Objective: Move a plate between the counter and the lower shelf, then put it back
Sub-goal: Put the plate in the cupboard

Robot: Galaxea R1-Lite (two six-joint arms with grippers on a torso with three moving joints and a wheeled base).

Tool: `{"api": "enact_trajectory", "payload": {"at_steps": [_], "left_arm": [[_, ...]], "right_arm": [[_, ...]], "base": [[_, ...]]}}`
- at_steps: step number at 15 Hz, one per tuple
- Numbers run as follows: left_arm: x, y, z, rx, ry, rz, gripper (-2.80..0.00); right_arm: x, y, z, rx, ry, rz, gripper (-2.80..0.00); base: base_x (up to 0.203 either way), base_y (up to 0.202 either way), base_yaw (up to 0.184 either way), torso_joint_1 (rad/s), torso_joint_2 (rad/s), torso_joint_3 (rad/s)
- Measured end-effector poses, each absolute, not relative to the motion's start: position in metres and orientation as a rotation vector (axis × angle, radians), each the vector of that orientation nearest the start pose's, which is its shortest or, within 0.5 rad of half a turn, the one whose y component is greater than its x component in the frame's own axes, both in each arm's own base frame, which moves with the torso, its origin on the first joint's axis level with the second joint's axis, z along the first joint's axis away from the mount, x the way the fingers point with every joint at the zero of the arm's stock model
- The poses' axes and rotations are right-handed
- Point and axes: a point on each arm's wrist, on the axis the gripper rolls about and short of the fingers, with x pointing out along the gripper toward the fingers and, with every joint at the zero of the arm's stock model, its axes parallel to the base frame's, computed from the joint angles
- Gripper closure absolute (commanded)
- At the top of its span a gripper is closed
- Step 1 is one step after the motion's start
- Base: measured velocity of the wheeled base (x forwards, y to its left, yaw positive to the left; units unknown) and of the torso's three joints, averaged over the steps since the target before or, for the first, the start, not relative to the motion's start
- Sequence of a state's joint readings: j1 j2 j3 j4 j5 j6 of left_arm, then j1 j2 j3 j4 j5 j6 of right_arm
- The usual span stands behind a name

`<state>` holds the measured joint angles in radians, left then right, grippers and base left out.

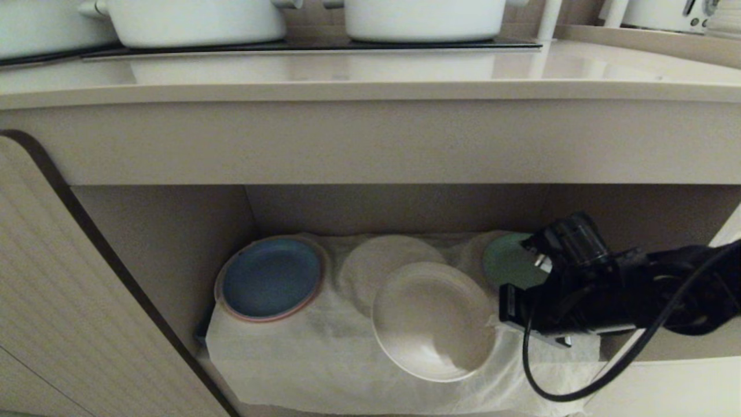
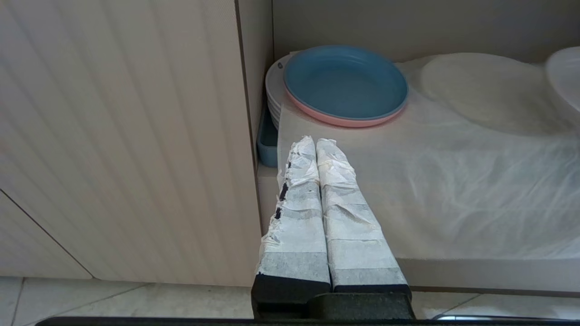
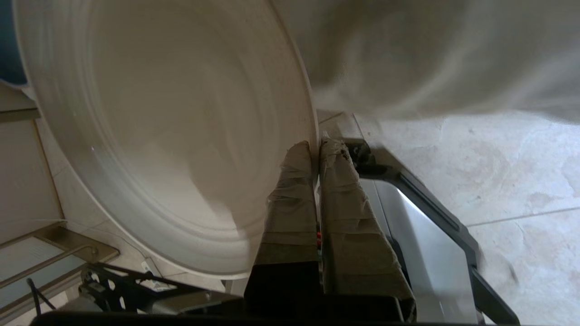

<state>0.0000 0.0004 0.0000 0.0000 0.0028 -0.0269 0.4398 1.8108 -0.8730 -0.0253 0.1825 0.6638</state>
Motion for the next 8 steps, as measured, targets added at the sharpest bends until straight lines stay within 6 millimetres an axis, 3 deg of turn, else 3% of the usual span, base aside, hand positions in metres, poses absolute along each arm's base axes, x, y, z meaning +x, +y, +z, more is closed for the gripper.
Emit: {"api": "enact_trajectory", "payload": {"at_steps": [8], "left_arm": [[-0.023, 0.000, 0.075, -0.027, 0.000, 0.002, 0.00]], "right_arm": [[0.294, 0.153, 0.097, 0.503, 1.060, 0.259, 0.00]], "base": [[0.000, 0.000, 0.000, 0.000, 0.00, 0.000]]}}
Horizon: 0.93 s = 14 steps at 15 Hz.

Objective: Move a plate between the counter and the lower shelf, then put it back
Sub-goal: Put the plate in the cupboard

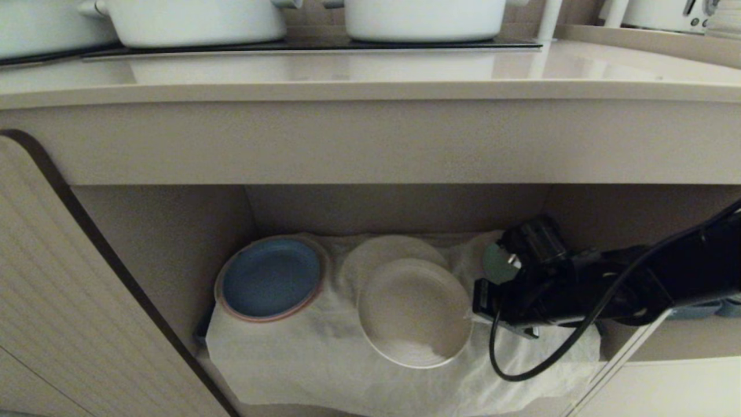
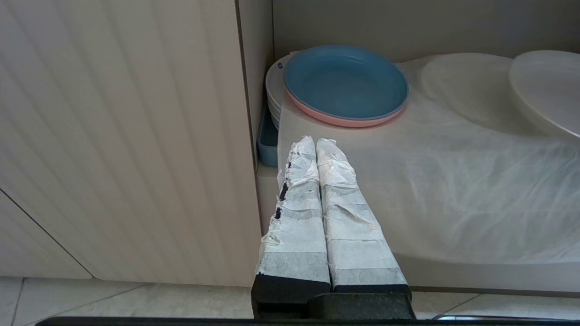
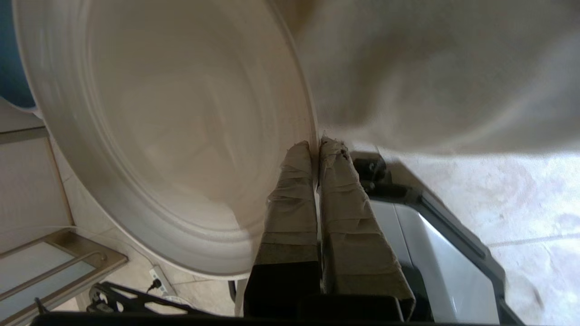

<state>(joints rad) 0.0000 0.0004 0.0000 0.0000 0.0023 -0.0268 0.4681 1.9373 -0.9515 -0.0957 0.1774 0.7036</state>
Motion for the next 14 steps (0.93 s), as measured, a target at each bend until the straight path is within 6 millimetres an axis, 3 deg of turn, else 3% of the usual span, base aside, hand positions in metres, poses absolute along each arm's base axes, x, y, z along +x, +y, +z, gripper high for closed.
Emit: {"api": "enact_trajectory", "payload": {"at_steps": [14], "left_arm": [[-0.023, 0.000, 0.076, -0.027, 0.000, 0.002, 0.00]], "right_arm": [[0.345, 0.178, 0.081, 0.546, 1.015, 0.197, 0.00]], "base": [[0.000, 0.000, 0.000, 0.000, 0.00, 0.000]]}}
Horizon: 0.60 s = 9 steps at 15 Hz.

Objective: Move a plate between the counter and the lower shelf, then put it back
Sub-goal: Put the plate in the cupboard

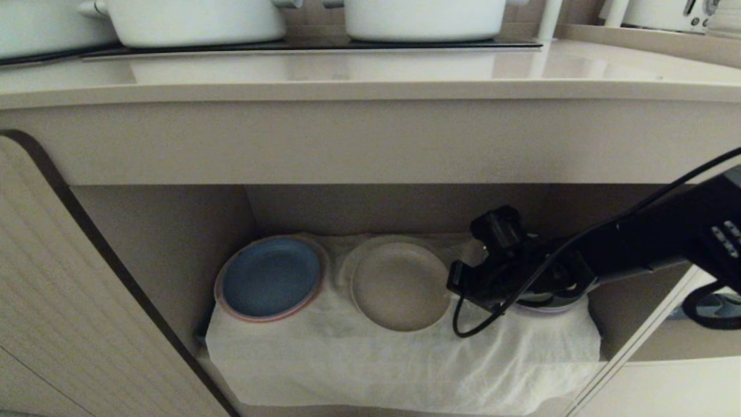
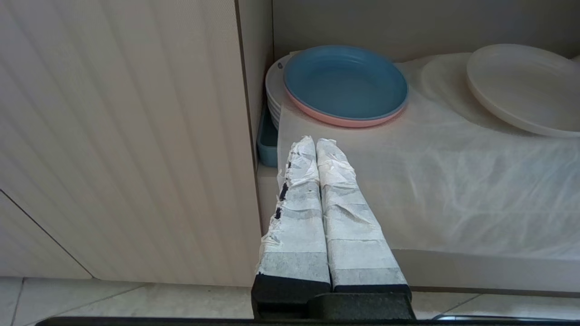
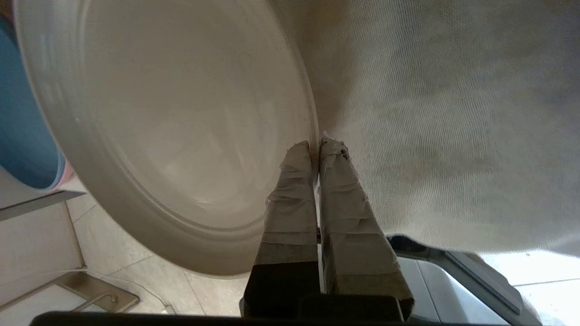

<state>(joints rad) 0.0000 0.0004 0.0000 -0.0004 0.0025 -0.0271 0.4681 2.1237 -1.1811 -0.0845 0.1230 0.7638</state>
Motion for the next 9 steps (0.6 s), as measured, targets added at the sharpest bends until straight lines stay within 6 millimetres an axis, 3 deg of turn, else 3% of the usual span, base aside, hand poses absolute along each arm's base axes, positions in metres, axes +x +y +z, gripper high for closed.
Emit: {"api": "enact_trajectory", "payload": {"at_steps": [9], "left_arm": [[-0.023, 0.000, 0.076, -0.027, 0.000, 0.003, 0.00]], "right_arm": [[0.360, 0.184, 0.074, 0.587, 1.054, 0.062, 0.00]], "base": [[0.000, 0.000, 0.000, 0.000, 0.00, 0.000]]}}
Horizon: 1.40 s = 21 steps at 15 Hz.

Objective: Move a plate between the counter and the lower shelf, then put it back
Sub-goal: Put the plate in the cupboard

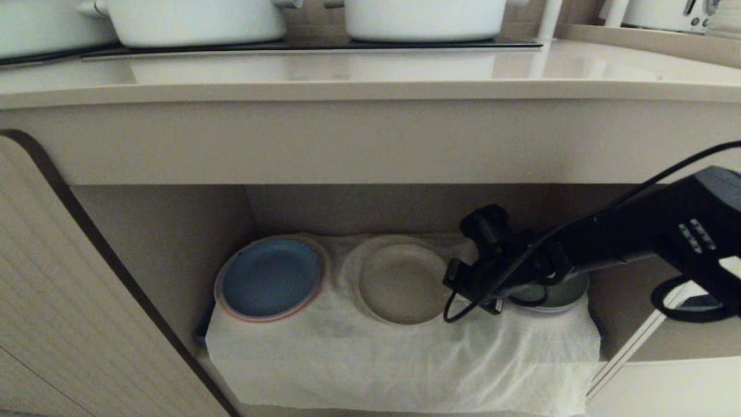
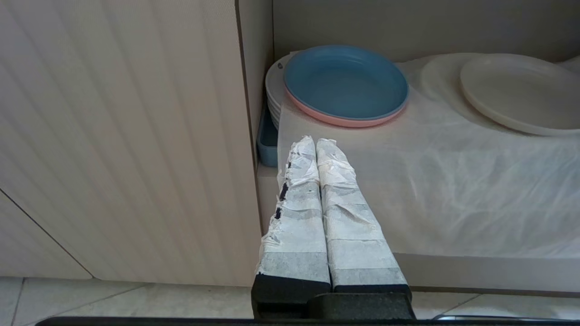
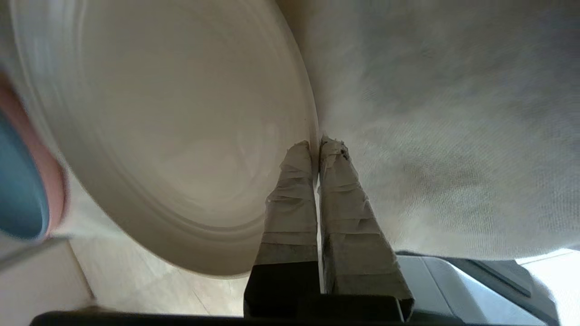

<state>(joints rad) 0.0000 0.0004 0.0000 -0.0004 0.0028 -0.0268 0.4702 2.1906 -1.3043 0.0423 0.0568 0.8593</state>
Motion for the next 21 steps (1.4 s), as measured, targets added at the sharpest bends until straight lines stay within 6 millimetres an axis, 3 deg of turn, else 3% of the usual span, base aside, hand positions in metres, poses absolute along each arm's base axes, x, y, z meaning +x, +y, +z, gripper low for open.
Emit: {"api": "enact_trajectory", "payload": {"at_steps": [8, 21], "left_arm": [[-0.023, 0.000, 0.075, -0.027, 0.000, 0.003, 0.00], [-0.023, 0.000, 0.075, -0.027, 0.000, 0.002, 0.00]], "right_arm": [[0.368, 0.197, 0.077, 0.624, 1.018, 0.057, 0.00], [0.368, 0.199, 0.074, 0.599, 1.004, 0.031, 0.00]], "base": [[0.000, 0.000, 0.000, 0.000, 0.00, 0.000], [0.000, 0.000, 0.000, 0.000, 0.00, 0.000]]}}
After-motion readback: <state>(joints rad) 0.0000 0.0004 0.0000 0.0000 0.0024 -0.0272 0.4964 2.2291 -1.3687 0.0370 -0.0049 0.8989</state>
